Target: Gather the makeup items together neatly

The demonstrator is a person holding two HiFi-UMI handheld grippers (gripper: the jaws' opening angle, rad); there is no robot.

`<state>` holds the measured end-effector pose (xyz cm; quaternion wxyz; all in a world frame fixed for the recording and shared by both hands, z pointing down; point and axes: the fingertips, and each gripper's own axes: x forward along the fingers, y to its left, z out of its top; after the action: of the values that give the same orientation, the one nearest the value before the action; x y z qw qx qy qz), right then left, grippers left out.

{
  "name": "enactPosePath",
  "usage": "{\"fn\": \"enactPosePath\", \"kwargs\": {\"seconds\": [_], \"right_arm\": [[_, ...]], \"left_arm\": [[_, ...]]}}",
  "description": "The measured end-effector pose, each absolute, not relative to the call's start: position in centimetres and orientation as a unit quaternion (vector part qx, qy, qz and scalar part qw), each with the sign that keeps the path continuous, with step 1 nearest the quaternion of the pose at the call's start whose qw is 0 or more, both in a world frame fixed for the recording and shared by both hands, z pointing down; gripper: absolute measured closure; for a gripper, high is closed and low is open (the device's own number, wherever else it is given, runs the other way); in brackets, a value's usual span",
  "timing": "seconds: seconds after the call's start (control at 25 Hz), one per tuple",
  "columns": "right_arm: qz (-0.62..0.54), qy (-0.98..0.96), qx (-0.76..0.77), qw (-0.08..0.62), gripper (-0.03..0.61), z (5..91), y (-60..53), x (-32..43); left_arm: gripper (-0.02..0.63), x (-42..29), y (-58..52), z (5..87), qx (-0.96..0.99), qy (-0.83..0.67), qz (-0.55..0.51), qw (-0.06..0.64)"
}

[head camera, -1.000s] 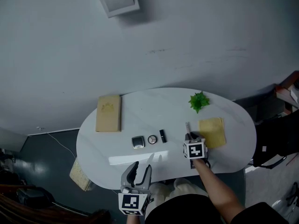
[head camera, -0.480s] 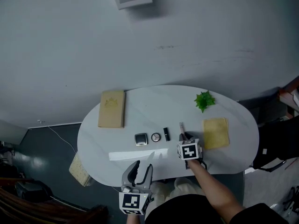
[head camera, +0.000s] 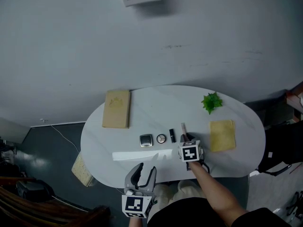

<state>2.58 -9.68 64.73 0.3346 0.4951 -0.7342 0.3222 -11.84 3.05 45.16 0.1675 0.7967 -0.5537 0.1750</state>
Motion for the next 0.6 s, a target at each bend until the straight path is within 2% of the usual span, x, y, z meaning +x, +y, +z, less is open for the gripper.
{"fn": "enactPosePath", "kwargs": {"seconds": [0.6], "right_arm": [[0.301,-0.730,0.498,0.358,0.499,65.14,-9.89,2.73]], "left_arm": [[0.437,-11.49,2.39,45.01,0.798,-0.553,0.174,0.167]]}}
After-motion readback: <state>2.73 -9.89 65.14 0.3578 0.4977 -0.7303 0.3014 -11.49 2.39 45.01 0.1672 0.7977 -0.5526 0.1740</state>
